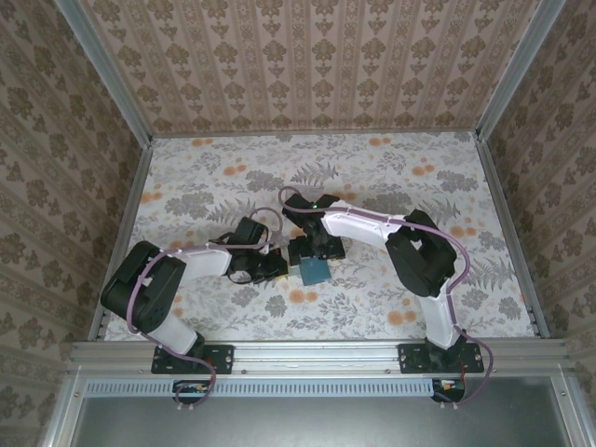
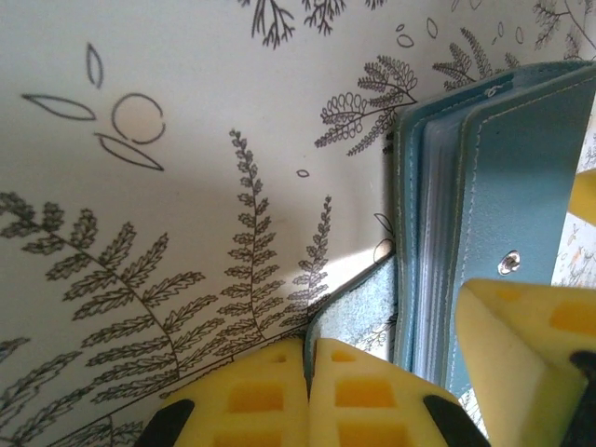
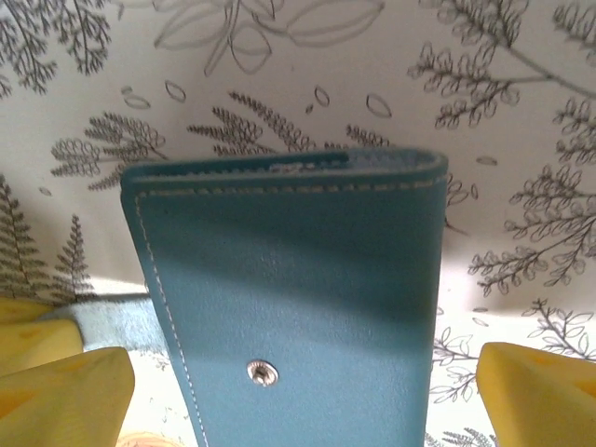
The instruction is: Take the credit cards out of the card holder
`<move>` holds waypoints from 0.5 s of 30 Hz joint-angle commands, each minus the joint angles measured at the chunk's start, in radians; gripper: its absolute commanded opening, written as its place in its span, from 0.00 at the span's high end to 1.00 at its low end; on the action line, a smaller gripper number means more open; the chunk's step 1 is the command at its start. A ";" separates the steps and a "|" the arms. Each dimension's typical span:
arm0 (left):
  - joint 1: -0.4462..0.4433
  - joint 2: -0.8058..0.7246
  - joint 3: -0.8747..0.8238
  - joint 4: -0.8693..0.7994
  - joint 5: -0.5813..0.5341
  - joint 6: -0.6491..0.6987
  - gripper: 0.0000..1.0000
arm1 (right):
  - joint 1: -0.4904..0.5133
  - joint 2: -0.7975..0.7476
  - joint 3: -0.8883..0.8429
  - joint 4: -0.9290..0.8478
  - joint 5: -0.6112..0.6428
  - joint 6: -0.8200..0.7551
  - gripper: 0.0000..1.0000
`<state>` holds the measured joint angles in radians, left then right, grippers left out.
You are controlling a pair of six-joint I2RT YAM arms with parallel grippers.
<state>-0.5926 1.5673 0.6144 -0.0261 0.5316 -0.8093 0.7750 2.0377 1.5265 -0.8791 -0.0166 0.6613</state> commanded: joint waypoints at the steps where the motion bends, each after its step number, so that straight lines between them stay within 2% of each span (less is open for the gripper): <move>1: -0.007 0.009 -0.037 0.000 0.033 -0.011 0.95 | 0.003 0.040 0.061 -0.073 0.074 0.003 0.04; 15: 0.017 0.004 -0.051 0.002 0.039 0.004 0.95 | 0.002 0.084 0.096 -0.098 0.081 -0.014 0.10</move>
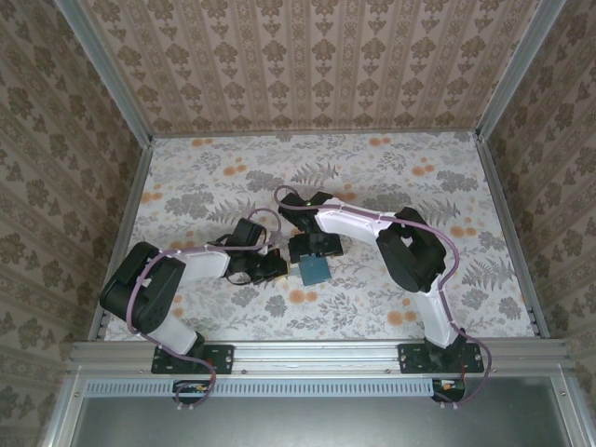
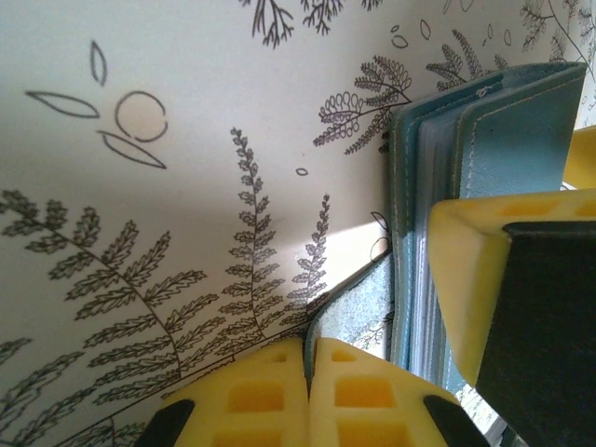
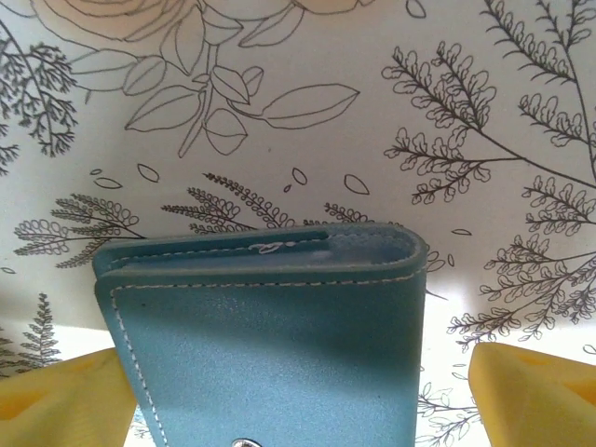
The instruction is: Take the credit cards out of the card holder
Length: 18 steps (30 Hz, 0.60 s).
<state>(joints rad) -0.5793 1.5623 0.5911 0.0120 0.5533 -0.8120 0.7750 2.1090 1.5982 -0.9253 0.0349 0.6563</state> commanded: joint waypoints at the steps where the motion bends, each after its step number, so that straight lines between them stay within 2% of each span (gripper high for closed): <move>1: 0.007 0.009 -0.027 -0.039 0.018 0.008 0.95 | 0.002 0.009 0.024 -0.053 0.028 -0.008 0.11; 18: 0.029 0.012 -0.023 -0.061 0.019 0.028 0.95 | 0.001 -0.059 0.026 -0.090 0.045 -0.015 0.11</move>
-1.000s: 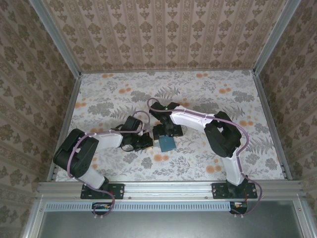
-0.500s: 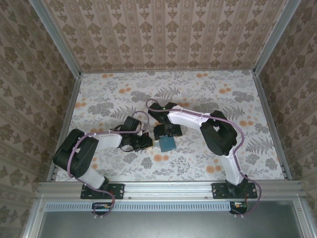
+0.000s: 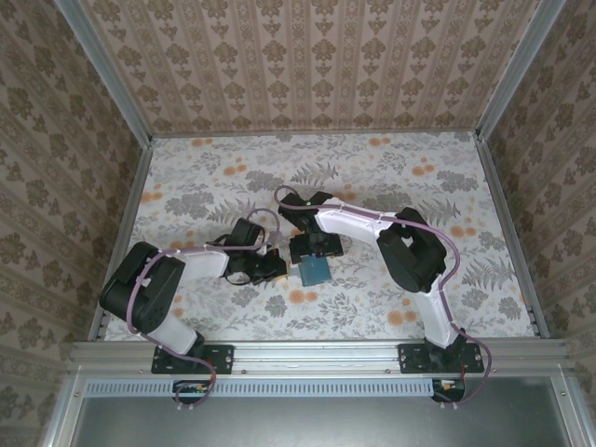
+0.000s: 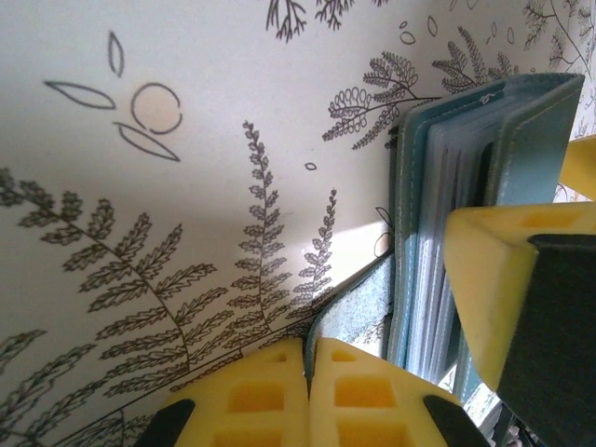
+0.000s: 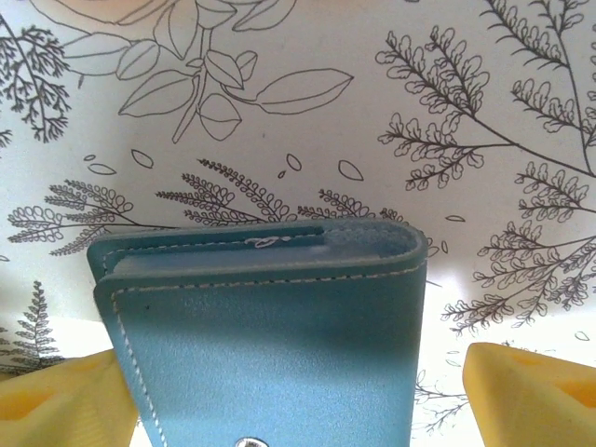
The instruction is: Take the credit cards out of the card holder
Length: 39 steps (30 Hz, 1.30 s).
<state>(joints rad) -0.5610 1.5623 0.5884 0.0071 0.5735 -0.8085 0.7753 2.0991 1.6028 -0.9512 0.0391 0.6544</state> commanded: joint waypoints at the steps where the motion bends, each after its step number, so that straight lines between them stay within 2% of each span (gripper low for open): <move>1: 0.013 0.012 -0.022 -0.056 -0.002 0.025 0.95 | 0.002 -0.050 0.021 -0.066 0.043 -0.015 0.11; 11: 0.022 0.006 -0.012 -0.082 -0.009 0.036 0.95 | -0.002 -0.068 0.027 -0.080 0.046 -0.029 0.10; 18: 0.032 0.003 0.005 -0.104 -0.019 0.038 0.95 | -0.017 -0.108 0.017 -0.093 0.056 -0.048 0.14; 23: 0.038 -0.006 0.024 -0.151 -0.027 0.061 0.95 | -0.042 -0.158 -0.034 -0.082 0.056 -0.058 0.14; 28: 0.041 0.002 0.054 -0.195 -0.031 0.081 0.94 | -0.075 -0.204 -0.122 -0.017 -0.001 -0.061 0.15; 32: 0.042 -0.012 0.087 -0.230 -0.044 0.090 0.90 | -0.095 -0.229 -0.181 0.046 -0.056 -0.056 0.15; 35: 0.042 -0.037 0.120 -0.274 -0.061 0.094 0.83 | -0.103 -0.243 -0.219 0.106 -0.101 -0.056 0.15; 39: 0.039 -0.093 0.169 -0.318 -0.083 0.078 0.77 | -0.116 -0.250 -0.251 0.155 -0.157 -0.050 0.16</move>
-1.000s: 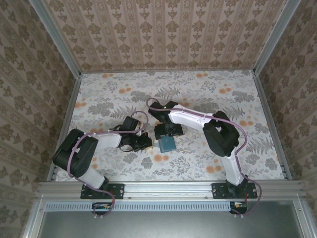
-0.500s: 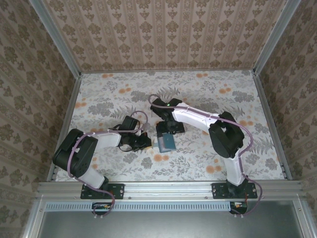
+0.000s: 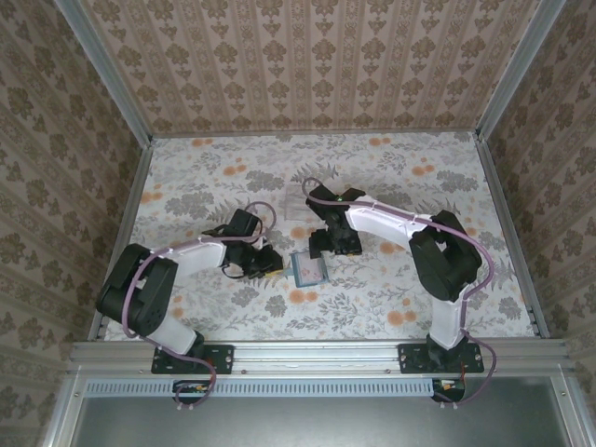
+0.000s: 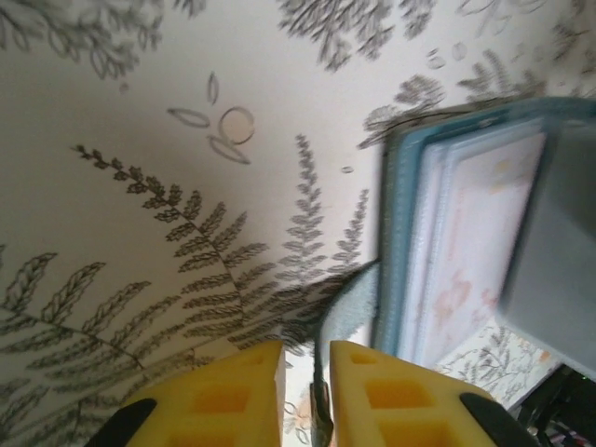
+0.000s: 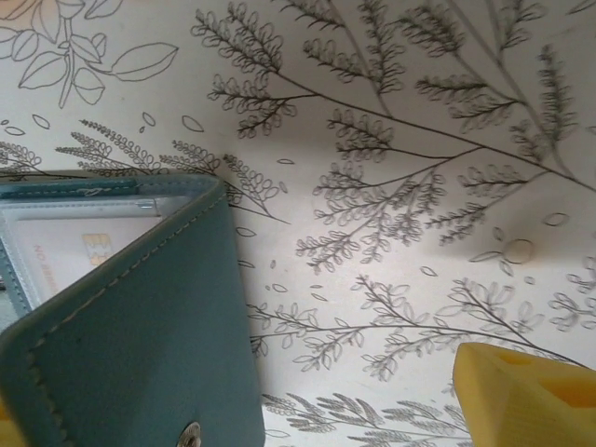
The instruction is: Take the credit cards out of the card holder
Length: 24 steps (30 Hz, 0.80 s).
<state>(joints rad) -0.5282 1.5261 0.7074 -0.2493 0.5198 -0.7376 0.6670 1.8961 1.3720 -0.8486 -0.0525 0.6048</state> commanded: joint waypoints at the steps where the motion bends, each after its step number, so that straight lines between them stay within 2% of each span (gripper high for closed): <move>1: 0.005 -0.068 0.064 -0.063 -0.032 -0.002 0.75 | -0.010 -0.049 -0.026 0.061 -0.074 0.001 0.16; 6: -0.031 -0.018 0.122 0.010 0.010 -0.062 0.70 | -0.022 -0.070 -0.060 0.101 -0.125 -0.002 0.16; 10: -0.087 0.082 0.164 0.063 0.014 -0.093 0.80 | -0.043 -0.104 -0.097 0.140 -0.168 0.008 0.15; 14: -0.101 0.143 0.172 0.121 0.021 -0.130 0.84 | -0.064 -0.131 -0.129 0.170 -0.206 0.021 0.15; 24: -0.103 0.226 0.208 0.104 0.030 -0.109 0.86 | -0.075 -0.136 -0.138 0.166 -0.254 -0.002 0.13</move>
<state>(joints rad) -0.6327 1.7290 0.8806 -0.1467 0.5316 -0.8452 0.5980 1.7901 1.2499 -0.6842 -0.2687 0.6048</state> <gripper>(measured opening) 0.139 0.869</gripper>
